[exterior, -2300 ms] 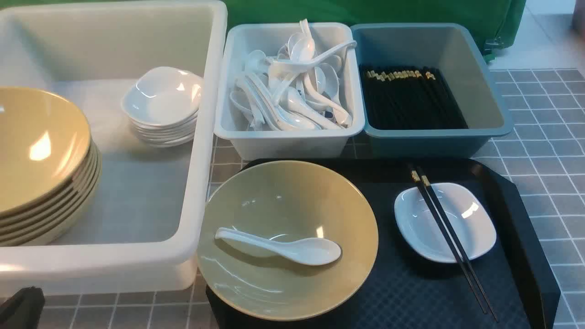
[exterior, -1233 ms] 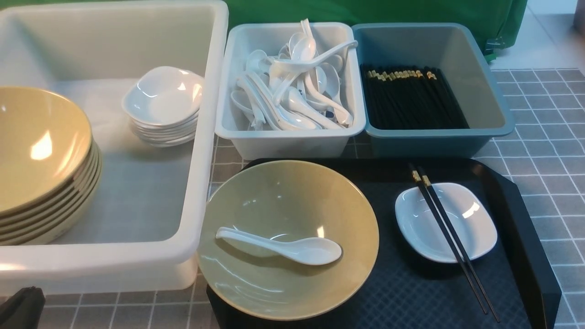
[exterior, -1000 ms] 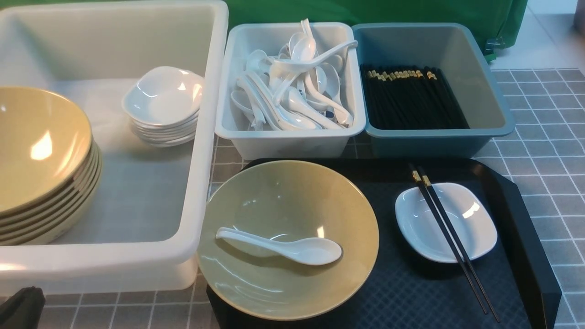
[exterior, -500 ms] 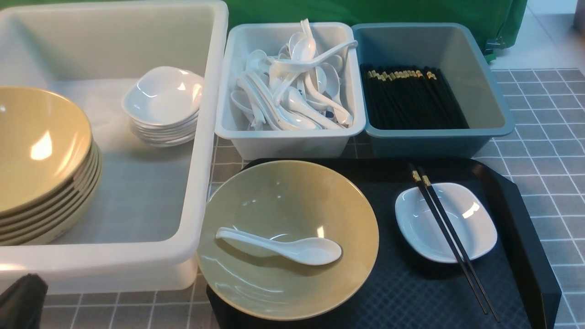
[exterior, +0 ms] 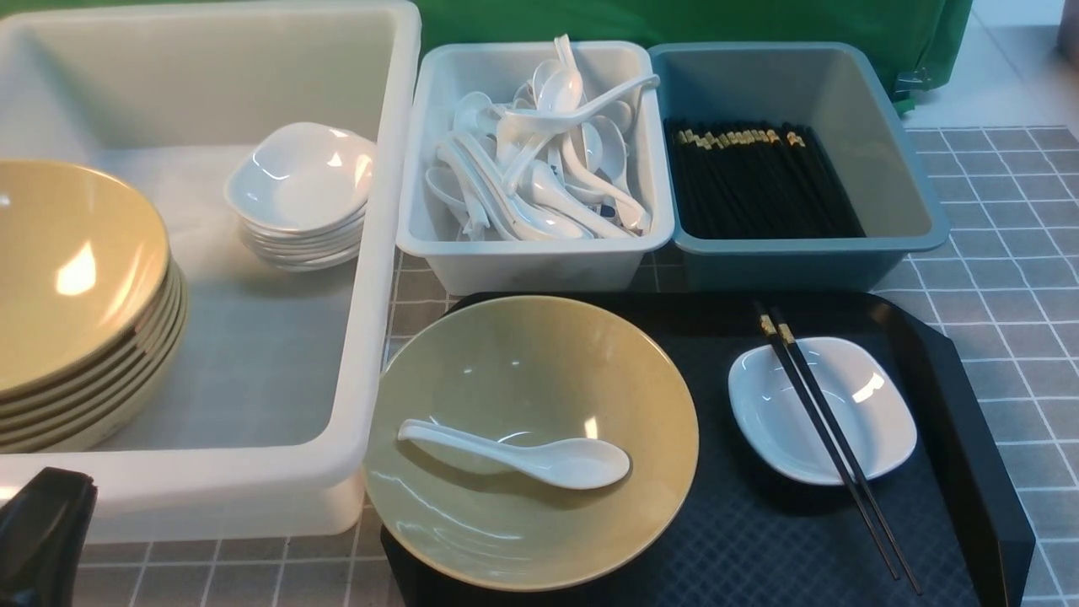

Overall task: On grey table put chopsticks spoon bowls plates into blue grey white boxes.
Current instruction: 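Grasp the chopsticks with the right gripper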

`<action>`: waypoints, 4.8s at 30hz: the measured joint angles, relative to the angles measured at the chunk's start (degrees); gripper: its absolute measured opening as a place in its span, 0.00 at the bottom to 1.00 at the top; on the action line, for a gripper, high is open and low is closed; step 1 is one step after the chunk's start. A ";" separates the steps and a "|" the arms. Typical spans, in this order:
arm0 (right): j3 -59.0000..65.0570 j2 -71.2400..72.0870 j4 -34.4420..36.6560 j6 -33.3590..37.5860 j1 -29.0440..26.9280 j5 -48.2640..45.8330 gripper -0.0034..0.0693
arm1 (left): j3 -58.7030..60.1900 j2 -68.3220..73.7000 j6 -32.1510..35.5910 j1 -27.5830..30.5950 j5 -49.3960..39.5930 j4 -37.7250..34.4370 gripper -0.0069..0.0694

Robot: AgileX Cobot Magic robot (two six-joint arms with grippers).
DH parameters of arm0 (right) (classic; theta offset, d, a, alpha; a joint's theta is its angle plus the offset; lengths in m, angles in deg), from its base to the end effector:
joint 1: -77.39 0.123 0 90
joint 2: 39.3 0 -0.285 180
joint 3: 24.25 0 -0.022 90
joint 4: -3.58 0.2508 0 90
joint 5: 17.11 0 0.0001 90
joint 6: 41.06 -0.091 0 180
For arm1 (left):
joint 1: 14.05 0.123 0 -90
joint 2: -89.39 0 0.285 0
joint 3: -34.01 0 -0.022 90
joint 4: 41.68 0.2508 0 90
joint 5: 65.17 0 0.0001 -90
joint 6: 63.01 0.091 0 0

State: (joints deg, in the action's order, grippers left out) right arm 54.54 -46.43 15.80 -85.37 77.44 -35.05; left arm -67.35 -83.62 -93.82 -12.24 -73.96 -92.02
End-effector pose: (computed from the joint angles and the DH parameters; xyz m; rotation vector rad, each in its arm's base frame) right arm 0.0541 0.0060 0.1769 0.8340 1.6744 0.7462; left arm 0.0562 -0.0090 0.1967 -1.0591 1.3551 -1.1466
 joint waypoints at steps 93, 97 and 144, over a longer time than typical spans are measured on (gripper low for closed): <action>-74.49 -93.75 -13.06 45.51 19.15 -40.51 0.12 | -65.78 75.83 40.62 -42.47 -36.91 44.73 0.07; -72.97 -95.08 -12.97 44.31 14.51 -40.18 0.29 | -65.78 75.83 40.62 -42.47 -39.05 45.18 0.07; -107.53 -112.10 -7.75 42.07 9.70 -26.09 0.16 | -65.78 75.87 39.26 -42.47 -27.05 44.45 0.07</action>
State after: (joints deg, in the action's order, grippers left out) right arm -52.99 -158.52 8.05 -43.30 87.14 -61.14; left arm -133.14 -7.75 -54.56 -54.71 -101.02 -47.57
